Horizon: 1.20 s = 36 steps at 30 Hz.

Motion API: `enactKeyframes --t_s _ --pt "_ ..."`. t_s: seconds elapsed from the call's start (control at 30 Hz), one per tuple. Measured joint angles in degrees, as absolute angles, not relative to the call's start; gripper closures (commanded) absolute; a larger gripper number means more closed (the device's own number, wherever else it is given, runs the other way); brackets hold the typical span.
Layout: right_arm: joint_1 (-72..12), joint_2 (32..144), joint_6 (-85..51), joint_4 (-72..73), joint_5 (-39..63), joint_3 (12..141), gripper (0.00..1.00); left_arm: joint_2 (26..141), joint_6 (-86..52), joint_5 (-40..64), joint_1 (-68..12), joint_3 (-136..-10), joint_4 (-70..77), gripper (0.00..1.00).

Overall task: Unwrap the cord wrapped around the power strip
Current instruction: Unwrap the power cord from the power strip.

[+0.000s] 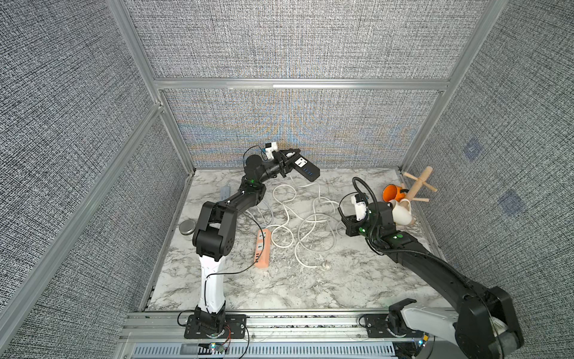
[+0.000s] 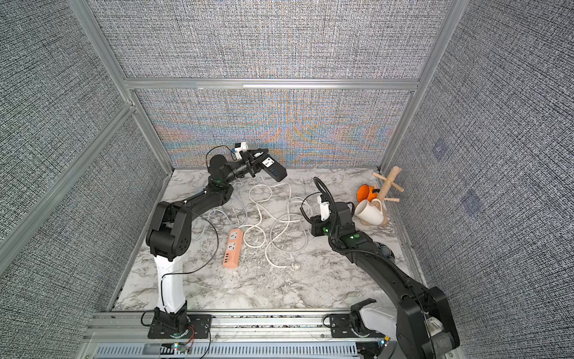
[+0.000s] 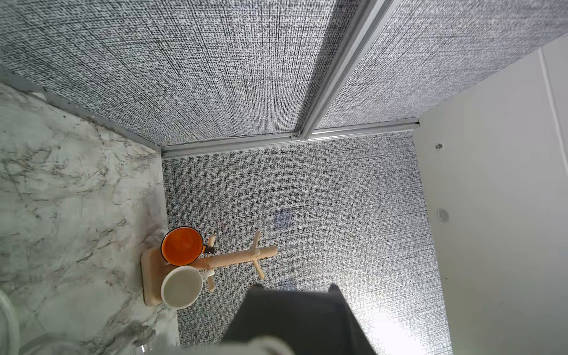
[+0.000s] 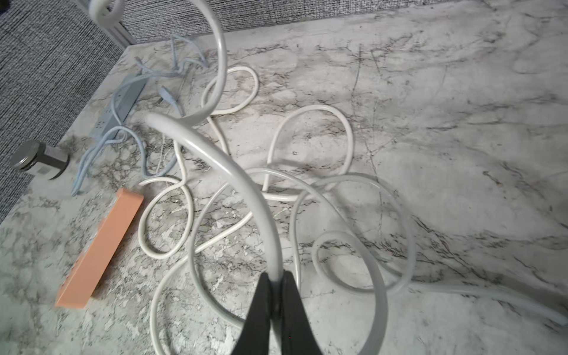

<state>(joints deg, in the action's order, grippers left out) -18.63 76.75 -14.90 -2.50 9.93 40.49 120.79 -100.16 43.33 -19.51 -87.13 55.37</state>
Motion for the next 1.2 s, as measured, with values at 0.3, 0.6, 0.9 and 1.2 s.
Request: enactKeyframes --t_s 0.3,0.6,0.9,1.2 --pt "-14.74 76.99 -15.73 -2.92 10.85 39.51 0.98 120.51 -105.19 44.07 -17.82 -82.67 62.02 1.00" --pt "-14.79 73.19 -8.62 -15.81 15.09 51.46 0.27 117.10 -91.98 46.50 -22.50 -86.39 46.81 1.00" --pt "-16.93 67.68 -7.90 -24.67 16.29 63.86 0.14 118.87 -83.31 48.36 -29.06 -91.31 35.68 1.00" --pt "-25.23 70.81 -12.36 -24.62 11.49 68.31 0.12 118.72 -74.87 47.55 -32.49 -94.02 26.30 1.00"
